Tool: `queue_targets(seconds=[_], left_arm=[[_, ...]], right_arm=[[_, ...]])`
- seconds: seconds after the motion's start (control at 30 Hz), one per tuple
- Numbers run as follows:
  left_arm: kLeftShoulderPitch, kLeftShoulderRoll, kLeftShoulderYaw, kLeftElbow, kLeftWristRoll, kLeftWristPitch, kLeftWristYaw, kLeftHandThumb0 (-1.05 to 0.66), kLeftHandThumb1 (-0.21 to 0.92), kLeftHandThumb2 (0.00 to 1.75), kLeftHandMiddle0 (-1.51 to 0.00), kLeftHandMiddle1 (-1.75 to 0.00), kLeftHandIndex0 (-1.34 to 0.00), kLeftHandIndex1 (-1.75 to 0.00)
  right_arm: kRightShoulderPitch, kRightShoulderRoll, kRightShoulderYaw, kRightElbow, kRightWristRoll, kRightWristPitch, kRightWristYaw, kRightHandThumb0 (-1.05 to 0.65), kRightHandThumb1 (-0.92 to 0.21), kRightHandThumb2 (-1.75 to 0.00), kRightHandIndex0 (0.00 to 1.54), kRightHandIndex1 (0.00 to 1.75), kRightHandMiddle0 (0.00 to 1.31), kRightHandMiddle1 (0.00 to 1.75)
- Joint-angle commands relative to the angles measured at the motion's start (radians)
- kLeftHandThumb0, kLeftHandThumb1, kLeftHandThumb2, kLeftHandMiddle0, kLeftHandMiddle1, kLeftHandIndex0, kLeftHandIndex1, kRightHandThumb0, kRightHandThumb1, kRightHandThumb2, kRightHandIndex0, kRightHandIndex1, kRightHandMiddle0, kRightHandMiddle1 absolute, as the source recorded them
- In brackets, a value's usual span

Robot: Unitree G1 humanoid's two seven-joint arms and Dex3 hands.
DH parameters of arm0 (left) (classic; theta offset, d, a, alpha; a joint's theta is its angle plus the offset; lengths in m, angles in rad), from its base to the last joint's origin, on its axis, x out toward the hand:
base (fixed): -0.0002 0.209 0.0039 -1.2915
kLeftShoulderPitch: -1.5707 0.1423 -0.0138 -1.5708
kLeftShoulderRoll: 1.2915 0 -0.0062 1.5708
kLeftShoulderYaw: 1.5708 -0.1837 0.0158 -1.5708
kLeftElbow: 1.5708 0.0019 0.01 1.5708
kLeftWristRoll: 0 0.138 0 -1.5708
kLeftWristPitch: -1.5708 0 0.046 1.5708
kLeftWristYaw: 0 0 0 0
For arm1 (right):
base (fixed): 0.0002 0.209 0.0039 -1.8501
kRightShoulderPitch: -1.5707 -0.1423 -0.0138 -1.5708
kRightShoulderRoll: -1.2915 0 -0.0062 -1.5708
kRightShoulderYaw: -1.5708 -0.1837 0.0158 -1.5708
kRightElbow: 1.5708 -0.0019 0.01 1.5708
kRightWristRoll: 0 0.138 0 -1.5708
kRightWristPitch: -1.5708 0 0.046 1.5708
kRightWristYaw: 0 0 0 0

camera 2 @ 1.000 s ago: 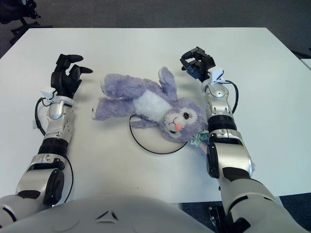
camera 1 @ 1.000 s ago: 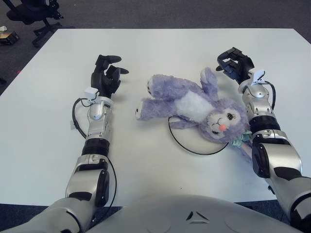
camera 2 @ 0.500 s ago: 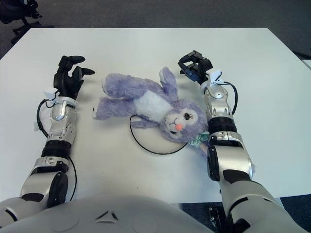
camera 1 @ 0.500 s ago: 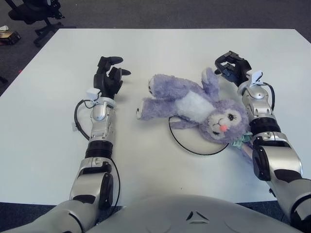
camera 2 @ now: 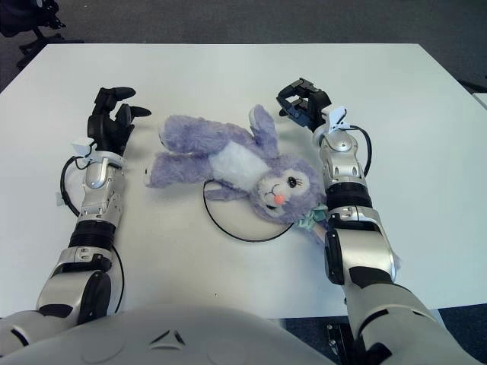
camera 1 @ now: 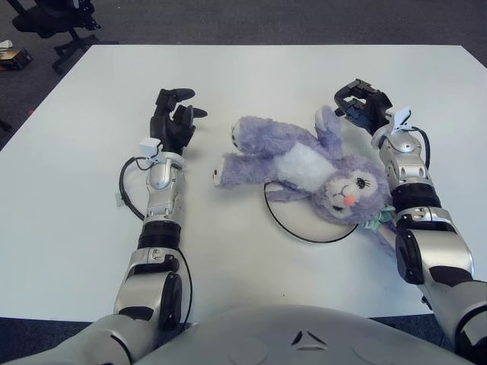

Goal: Put the doll into the plate.

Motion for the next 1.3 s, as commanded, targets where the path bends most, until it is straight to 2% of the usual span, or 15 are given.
queue_targets(seconds=[0.0, 0.37, 1.27], left_arm=[[0.037, -0.026, -0.007, 0.002, 0.015, 0.010, 0.019, 0.00, 0.92, 0.30, -0.48, -1.47, -0.33, -1.40], [0.044, -0.049, -0.013, -0.023, 0.032, 0.027, 0.043, 0.00, 0.92, 0.29, -0.49, -1.45, -0.34, -1.39], [0.063, -0.090, -0.016, -0.071, 0.047, 0.052, 0.080, 0.00, 0.92, 0.29, -0.50, -1.45, -0.35, -1.39]], right_arm=[[0.002, 0.019, 0.010, -0.007, -0.006, 0.006, 0.000, -0.01, -0.92, -0.31, 0.39, 1.47, 0.38, 1.46], [-0.014, 0.067, 0.028, -0.005, -0.027, -0.006, -0.052, -0.01, -0.92, -0.32, 0.38, 1.47, 0.38, 1.47], [-0.068, 0.125, 0.022, 0.018, -0.019, 0.018, -0.094, -0.01, -0.92, -0.31, 0.40, 1.46, 0.39, 1.45]])
